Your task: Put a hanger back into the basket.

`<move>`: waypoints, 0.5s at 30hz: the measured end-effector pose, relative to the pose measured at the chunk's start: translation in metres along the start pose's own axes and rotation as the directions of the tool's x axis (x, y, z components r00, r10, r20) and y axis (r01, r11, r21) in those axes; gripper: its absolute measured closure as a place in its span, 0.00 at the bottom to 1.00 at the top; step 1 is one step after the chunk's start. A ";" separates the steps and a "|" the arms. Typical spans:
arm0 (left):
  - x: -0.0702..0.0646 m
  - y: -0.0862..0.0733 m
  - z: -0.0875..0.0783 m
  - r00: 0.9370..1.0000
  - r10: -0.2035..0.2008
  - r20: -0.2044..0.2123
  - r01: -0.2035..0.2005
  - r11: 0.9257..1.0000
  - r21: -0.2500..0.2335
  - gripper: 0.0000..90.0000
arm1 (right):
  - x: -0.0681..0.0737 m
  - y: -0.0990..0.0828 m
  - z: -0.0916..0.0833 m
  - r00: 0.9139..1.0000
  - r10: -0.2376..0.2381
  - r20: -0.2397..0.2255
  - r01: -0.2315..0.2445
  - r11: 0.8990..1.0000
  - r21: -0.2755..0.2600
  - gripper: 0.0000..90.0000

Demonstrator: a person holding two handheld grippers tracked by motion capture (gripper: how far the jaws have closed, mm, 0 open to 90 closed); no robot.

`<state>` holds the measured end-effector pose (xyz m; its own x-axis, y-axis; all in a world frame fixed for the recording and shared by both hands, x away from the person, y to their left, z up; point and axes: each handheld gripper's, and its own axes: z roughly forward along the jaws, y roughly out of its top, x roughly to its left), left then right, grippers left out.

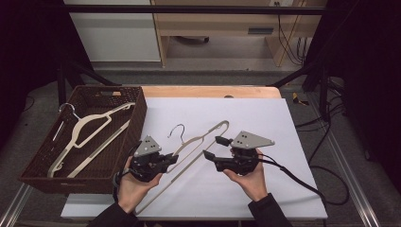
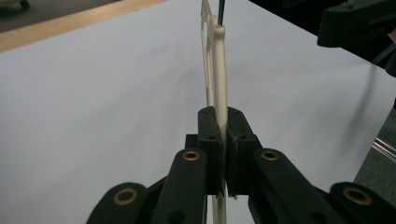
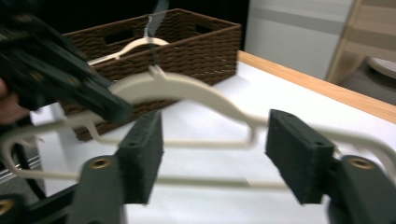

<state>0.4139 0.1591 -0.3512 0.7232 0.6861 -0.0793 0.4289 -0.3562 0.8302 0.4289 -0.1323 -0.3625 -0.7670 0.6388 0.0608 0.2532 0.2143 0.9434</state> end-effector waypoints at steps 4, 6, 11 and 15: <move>0.004 0.011 -0.015 0.999 0.036 -0.010 -0.036 0.999 -0.020 0.96 | -0.011 -0.010 -0.013 0.999 0.028 0.035 -0.028 1.000 0.001 0.27; 0.006 0.016 -0.023 0.999 0.049 -0.013 -0.049 0.998 -0.029 0.96 | -0.017 -0.016 -0.020 0.998 0.039 0.049 -0.039 0.999 0.003 0.22; 0.014 0.027 -0.038 0.998 0.068 -0.020 -0.068 0.997 -0.045 0.96 | -0.028 -0.030 -0.037 0.991 0.069 0.114 -0.069 0.998 -0.007 0.13; 0.022 0.033 -0.047 0.996 0.089 -0.021 -0.090 0.995 -0.044 0.96 | -0.037 -0.037 -0.052 0.982 0.104 0.156 -0.101 0.994 -0.031 0.08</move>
<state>0.4183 0.1928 -0.2997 0.7468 0.6650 0.0065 0.3383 -0.3883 0.8572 0.4178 -0.2020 -0.3826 -0.6349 0.7651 0.1071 0.3109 0.1261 0.9420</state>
